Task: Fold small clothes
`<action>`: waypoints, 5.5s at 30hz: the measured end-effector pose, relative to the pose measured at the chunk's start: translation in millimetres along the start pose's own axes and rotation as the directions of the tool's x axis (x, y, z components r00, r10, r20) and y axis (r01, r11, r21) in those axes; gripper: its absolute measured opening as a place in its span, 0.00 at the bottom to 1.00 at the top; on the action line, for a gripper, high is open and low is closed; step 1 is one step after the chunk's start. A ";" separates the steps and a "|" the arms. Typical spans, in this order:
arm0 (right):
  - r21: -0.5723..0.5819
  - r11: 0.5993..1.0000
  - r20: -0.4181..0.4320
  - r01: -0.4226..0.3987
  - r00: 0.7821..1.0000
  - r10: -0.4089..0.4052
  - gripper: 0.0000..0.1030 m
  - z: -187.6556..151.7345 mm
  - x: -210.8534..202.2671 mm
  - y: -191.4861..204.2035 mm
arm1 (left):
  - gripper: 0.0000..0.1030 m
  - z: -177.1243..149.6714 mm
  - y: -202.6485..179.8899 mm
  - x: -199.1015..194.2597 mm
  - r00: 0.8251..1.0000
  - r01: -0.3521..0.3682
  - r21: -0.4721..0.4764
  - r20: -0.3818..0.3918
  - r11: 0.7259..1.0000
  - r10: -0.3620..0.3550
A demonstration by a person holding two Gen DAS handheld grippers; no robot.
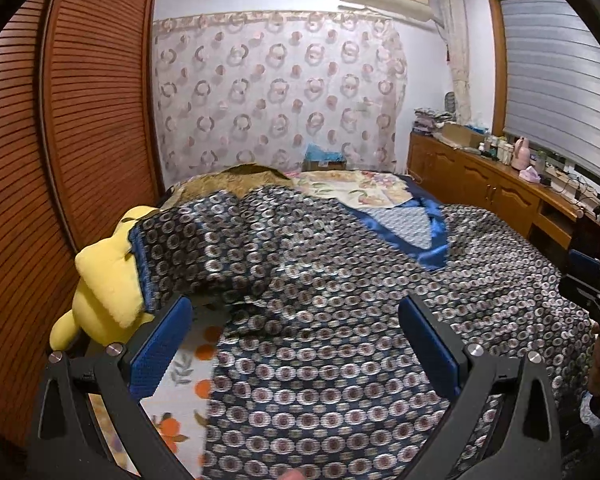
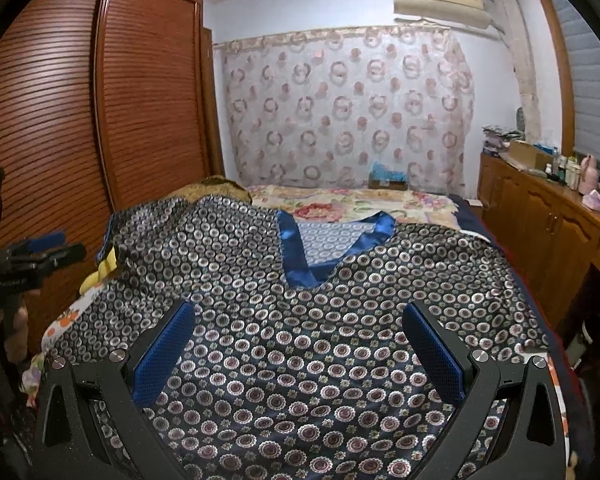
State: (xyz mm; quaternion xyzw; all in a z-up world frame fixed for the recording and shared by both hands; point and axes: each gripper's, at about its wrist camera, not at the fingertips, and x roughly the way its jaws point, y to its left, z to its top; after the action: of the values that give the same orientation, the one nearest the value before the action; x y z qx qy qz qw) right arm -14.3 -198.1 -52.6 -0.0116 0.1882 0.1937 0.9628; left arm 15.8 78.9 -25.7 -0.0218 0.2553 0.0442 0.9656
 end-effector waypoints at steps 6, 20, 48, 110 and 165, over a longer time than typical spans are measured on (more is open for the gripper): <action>-0.031 0.999 -0.036 -0.016 0.999 0.015 1.00 0.1 11.7 2.0 | 1.00 2.5 25.9 9.8 1.000 -0.013 -0.014 -0.026 1.000 0.013; -0.044 0.998 -0.152 -0.051 0.987 0.044 1.00 0.1 56.0 7.0 | 0.90 15.9 91.1 59.9 0.991 -0.062 -0.020 -0.121 0.998 0.059; -0.102 0.992 -0.268 -0.081 0.962 0.051 1.00 -9.9 71.1 4.1 | 0.03 34.4 105.2 76.6 0.992 -0.029 0.044 -0.122 0.999 0.034; -0.363 0.793 -0.488 -0.489 0.825 0.285 0.43 65.1 273.8 192.0 | 0.78 -18.2 75.1 12.7 0.999 0.030 -0.077 -0.012 0.997 -0.031; -0.167 0.984 -0.307 0.056 0.946 -0.106 0.68 70.9 130.9 -41.4 | 0.78 17.8 -65.6 93.3 0.971 0.231 0.046 -0.082 0.972 -0.227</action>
State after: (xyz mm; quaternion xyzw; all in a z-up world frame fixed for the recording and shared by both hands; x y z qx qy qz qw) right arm 138.5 -181.4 -36.8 -0.1252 0.3231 0.1638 0.9236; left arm 111.6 21.6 -55.1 -0.0262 0.2887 -0.0752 0.9541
